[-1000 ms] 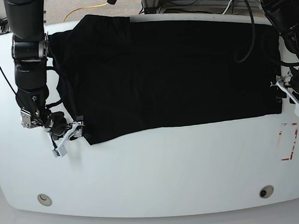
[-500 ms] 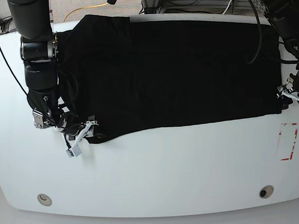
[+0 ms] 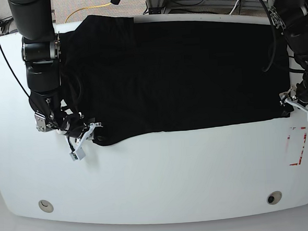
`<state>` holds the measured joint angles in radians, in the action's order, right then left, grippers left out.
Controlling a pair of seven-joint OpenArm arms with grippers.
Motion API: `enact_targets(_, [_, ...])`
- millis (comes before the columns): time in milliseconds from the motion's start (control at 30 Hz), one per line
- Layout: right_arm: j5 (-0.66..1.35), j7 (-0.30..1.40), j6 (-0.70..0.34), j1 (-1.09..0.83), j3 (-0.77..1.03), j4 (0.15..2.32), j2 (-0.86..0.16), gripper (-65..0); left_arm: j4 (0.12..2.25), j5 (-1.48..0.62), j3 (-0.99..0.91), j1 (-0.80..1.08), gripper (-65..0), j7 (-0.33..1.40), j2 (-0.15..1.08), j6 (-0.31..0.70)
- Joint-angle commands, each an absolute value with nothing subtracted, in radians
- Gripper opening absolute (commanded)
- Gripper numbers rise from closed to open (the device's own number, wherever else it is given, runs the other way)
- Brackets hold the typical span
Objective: Fold the T-shirt properly
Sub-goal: 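Grasp the hem corners and fold them over onto the folded edge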
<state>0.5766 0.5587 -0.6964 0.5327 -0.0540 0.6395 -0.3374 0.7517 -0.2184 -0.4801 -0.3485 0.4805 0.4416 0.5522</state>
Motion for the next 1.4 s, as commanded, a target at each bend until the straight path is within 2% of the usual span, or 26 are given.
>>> enact_targets(0, [0.579,0.558,-0.698,0.555,-0.053,0.651,-0.346,-49.1,0.759,-0.229,-0.458,-0.366,-17.2,0.476,0.456,0.576])
enact_targets(100, [0.581,0.558,-0.698,0.555,-0.053,0.653,-0.344,-49.5,0.759,-0.234,-0.418,-0.366,-17.4,0.478,0.455,0.582])
enact_targets(167, [0.581,0.559,-0.698,0.555,-0.050,0.653,-0.344,-49.6,0.759,-0.236,-0.392,-0.366,-21.0,0.478,0.455,0.582])
enact_targets(233, [0.581,0.559,-0.698,0.555,-0.050,0.653,-0.344,-49.8,0.757,-0.234,-0.372,-0.366,-29.3,0.478,0.455,0.582])
enact_targets(367, [0.581,0.559,-0.698,0.555,-0.050,0.653,-0.351,-50.6,0.756,-0.229,-0.344,-0.366,-55.6,0.476,0.455,0.582])
enact_targets(400, [0.581,0.559,-0.698,0.555,-0.050,0.653,-0.352,-53.1,0.756,-0.229,-0.332,-0.366,-62.1,0.473,0.455,0.582])
enact_targets(433, [0.581,0.559,-0.698,0.555,-0.050,0.653,-0.354,-56.3,0.756,-0.229,-0.323,-0.366,-65.0,0.473,0.455,0.582])
enact_targets(500, [0.581,0.559,-0.698,0.555,-0.050,0.659,-0.354,-64.4,0.756,-0.229,-0.315,-0.371,-65.0,0.473,0.455,0.582])
enact_targets(533, [0.581,0.559,-0.698,0.555,-0.050,0.673,-0.354,-65.0,0.756,-0.229,-0.315,-0.383,-65.0,0.473,0.455,0.582])
enact_targets(733, [0.584,0.661,-0.698,0.542,-0.044,0.805,-0.374,-65.0,0.791,-0.237,-0.317,-0.414,-65.0,0.478,0.455,0.587])
enact_targets(967, [0.581,0.766,-0.698,0.463,0.019,1.049,-0.398,-65.0,0.921,-0.237,-0.320,-0.406,-65.0,0.547,0.455,0.698])
enact_targets(1133, [0.579,0.892,-0.698,0.401,0.114,1.216,-0.398,-65.0,1.049,-0.237,-0.332,-0.351,-65.0,0.582,0.455,0.698])
enact_targets(1367, [0.584,1.021,-0.698,0.292,0.231,1.446,-0.398,-65.0,1.257,-0.236,-0.464,-0.245,-65.0,0.670,0.415,0.698])
